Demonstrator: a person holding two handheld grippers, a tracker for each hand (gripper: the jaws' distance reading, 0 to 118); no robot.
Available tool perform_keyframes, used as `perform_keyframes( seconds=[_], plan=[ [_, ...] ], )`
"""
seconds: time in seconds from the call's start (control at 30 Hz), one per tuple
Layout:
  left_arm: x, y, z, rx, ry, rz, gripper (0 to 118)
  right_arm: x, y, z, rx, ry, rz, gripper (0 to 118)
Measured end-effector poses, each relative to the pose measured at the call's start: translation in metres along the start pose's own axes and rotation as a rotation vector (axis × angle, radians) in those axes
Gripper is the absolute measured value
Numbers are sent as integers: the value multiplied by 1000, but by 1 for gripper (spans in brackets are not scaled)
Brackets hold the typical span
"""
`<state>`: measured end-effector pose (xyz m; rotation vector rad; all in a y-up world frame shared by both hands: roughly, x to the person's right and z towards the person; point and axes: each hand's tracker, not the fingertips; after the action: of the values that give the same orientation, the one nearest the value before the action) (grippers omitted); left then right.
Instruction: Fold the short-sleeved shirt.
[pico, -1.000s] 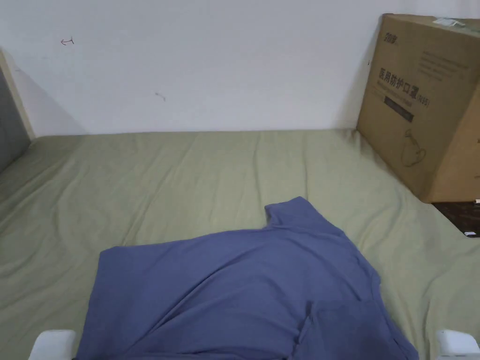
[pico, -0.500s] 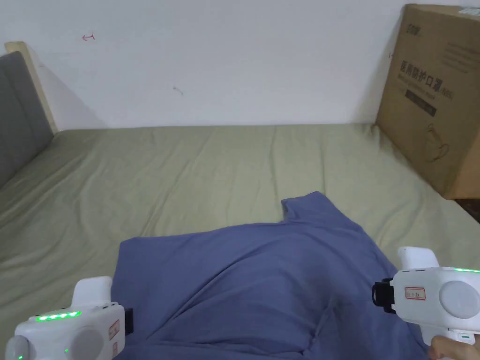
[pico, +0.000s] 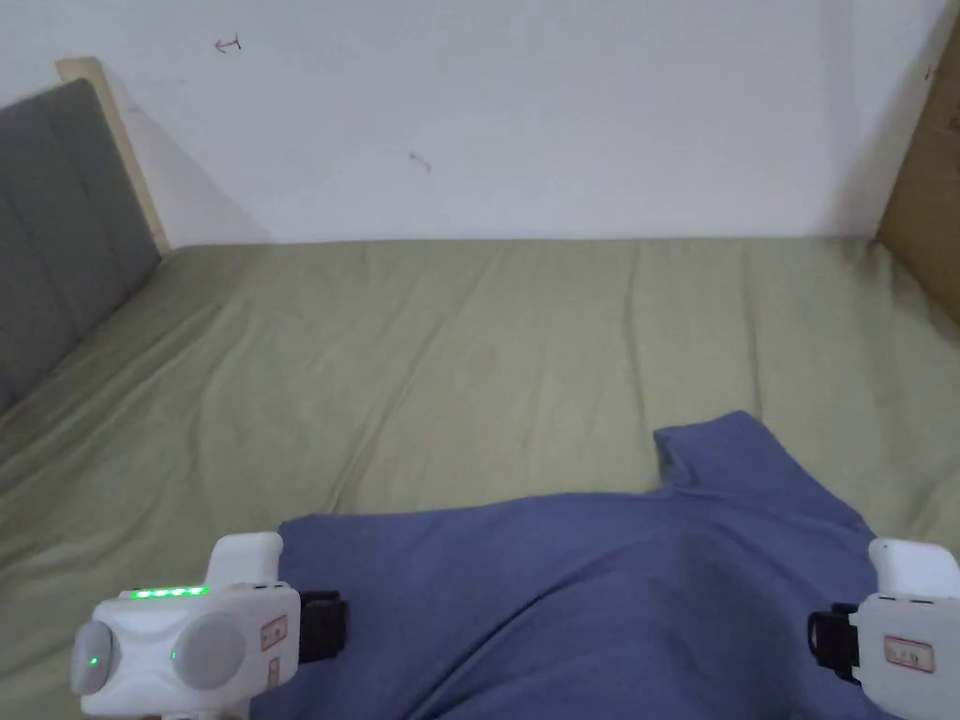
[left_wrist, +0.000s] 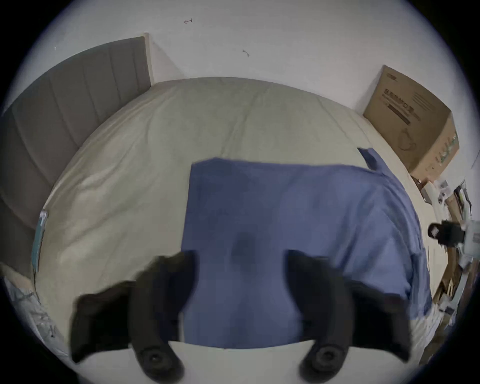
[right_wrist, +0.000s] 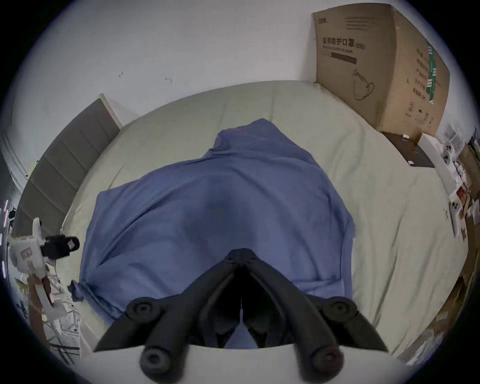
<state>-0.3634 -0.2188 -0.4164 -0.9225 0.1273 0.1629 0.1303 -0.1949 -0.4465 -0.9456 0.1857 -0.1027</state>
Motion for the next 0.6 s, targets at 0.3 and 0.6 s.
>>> perform_keyframes(
  seconds=[0.3,0.6],
  plan=[
    [-36,89,-106,-71,115,102,97,8,15,-34,-18,2,-5,0],
    [-55,87,-122,-56,88,89,28,23,1,-44,-51,-8,-47,0]
  ],
)
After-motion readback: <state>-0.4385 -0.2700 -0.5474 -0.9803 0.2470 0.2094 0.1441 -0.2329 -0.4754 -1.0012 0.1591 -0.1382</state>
